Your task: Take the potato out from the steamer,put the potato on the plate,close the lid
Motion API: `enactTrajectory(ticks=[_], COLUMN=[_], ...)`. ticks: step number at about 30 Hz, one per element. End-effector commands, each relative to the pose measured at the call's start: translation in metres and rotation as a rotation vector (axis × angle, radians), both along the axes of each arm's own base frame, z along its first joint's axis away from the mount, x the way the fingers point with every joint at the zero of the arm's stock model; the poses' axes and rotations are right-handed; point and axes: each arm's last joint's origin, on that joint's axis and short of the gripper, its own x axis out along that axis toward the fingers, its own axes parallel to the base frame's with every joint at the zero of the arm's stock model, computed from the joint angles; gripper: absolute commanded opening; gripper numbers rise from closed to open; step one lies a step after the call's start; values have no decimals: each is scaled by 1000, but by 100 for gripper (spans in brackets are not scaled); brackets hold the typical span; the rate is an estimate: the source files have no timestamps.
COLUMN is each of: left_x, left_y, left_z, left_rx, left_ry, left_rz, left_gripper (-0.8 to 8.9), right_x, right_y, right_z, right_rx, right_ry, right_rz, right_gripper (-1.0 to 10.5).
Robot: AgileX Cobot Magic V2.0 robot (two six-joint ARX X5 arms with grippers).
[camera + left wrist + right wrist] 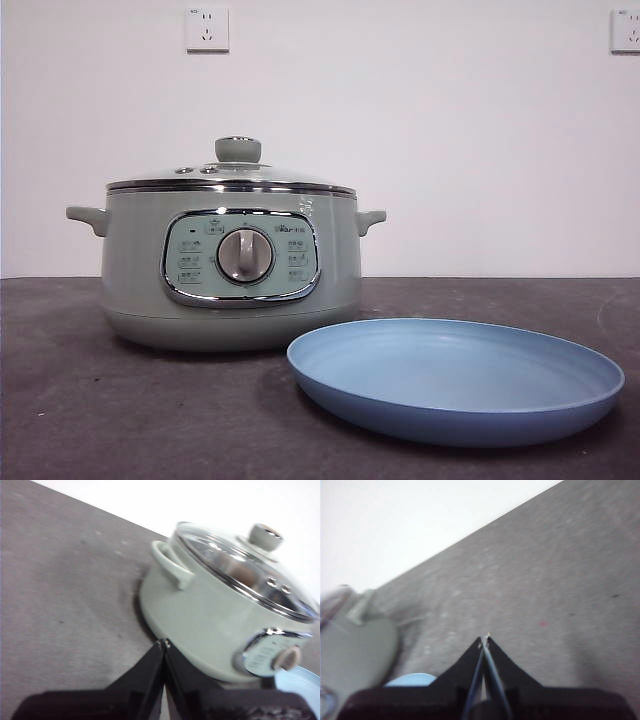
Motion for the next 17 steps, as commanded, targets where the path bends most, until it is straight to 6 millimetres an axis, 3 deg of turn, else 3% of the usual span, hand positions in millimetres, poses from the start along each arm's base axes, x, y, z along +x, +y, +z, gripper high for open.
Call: enactTrajectory(ticks=[1,9,17], left_x=[-2,-16,-16], left_y=[-1,-3,-7], left_z=[9,54,105], left_rx=[-34,-32,63], left_ry=[-16,-36,1], left_rz=[-36,-64,-247], left_gripper=[-8,-8,-8], right_x=[-3,-9,-5], right_y=[1,5,10], right_z=[17,65,123], right_rx=[51,44,-63], right_ry=[-50,-61,24], right_rz=[30,167,364], right_gripper=[-12,-12,-12])
